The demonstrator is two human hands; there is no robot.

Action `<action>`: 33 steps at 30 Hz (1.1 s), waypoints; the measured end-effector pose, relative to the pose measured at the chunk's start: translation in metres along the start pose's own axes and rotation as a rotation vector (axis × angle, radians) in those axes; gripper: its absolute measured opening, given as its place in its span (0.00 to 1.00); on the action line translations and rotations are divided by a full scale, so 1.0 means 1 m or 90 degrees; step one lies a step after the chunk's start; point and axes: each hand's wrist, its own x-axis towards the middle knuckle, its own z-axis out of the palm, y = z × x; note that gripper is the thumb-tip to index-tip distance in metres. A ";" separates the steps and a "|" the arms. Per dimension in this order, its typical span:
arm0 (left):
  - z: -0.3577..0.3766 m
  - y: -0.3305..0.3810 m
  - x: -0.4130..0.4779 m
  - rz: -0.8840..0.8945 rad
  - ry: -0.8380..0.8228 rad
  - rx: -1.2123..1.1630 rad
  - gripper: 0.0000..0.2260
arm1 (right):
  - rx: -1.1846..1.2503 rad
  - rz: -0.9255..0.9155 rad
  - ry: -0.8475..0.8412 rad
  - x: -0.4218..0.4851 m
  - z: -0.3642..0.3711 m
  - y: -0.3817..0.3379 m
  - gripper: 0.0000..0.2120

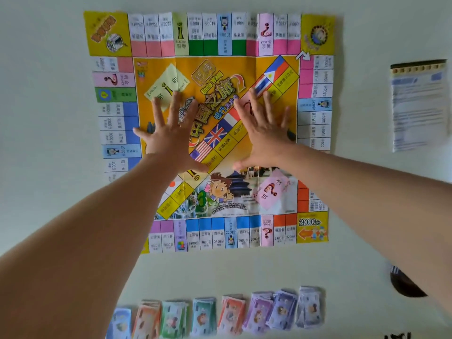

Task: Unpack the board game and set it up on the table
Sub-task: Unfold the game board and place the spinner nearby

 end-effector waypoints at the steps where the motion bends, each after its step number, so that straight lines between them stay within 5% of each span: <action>1: -0.002 0.000 0.000 0.001 -0.001 0.003 0.66 | 0.013 0.000 0.010 -0.003 -0.001 -0.001 0.68; 14: -0.003 0.014 -0.007 -0.030 0.036 0.110 0.65 | 0.045 0.002 0.053 -0.027 0.018 0.001 0.63; 17: 0.000 0.046 -0.028 0.018 0.143 0.204 0.50 | 0.093 0.016 0.099 -0.037 0.016 0.012 0.58; 22: 0.046 0.123 -0.090 0.172 0.206 0.087 0.25 | 0.137 0.153 0.281 -0.107 0.059 0.027 0.41; 26: 0.086 0.157 -0.119 0.170 0.074 0.055 0.35 | 0.170 0.248 0.230 -0.156 0.099 0.038 0.38; 30: 0.094 0.167 -0.122 0.134 0.034 0.124 0.39 | 0.222 0.205 0.122 -0.170 0.111 0.045 0.43; 33: 0.088 0.175 -0.118 0.101 -0.025 0.151 0.40 | 0.370 0.184 0.105 -0.173 0.099 0.050 0.36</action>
